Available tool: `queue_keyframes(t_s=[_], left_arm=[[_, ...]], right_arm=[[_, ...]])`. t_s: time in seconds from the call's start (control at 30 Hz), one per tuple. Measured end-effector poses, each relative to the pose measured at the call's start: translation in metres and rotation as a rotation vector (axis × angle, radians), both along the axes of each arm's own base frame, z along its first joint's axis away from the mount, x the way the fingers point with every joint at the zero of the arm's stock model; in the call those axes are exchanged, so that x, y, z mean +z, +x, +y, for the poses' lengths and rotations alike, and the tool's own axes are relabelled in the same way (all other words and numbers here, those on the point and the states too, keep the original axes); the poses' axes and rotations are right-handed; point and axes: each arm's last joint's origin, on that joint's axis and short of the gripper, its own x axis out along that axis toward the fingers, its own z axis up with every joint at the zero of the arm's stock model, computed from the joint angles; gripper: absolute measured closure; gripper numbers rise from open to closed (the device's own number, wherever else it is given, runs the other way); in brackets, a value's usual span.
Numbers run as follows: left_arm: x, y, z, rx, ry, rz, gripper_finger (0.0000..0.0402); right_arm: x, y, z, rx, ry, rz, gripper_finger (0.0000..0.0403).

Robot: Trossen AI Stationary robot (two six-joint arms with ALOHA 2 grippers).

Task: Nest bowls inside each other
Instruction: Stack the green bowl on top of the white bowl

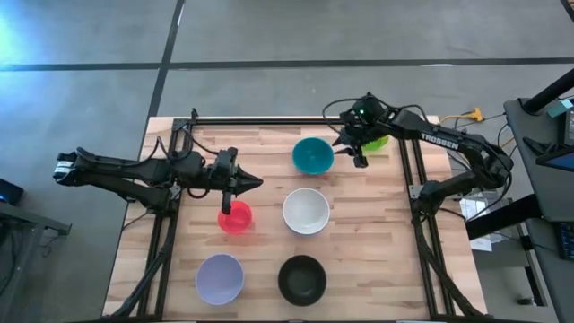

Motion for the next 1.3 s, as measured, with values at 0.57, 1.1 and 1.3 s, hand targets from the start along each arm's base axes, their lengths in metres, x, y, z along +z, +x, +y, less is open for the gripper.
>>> queue_keyframes(t_s=[0.57, 1.1, 1.3], left_arm=[[0.001, 0.000, 0.000, 0.005, -0.002, -0.004, 0.0398], [0.004, 0.000, 0.000, 0.012, -0.067, -0.023, 0.0398], [0.003, 0.000, 0.000, 0.015, -0.106, -0.020, 0.0398]], right_arm=[[-0.053, 0.025, 0.025, 0.122, -0.095, 0.084, 0.0213], [-0.099, 0.078, 0.011, -0.045, -0.162, 0.354, 0.0282], [-0.075, 0.088, 0.009, -0.027, -0.128, 0.301, 0.0384]])
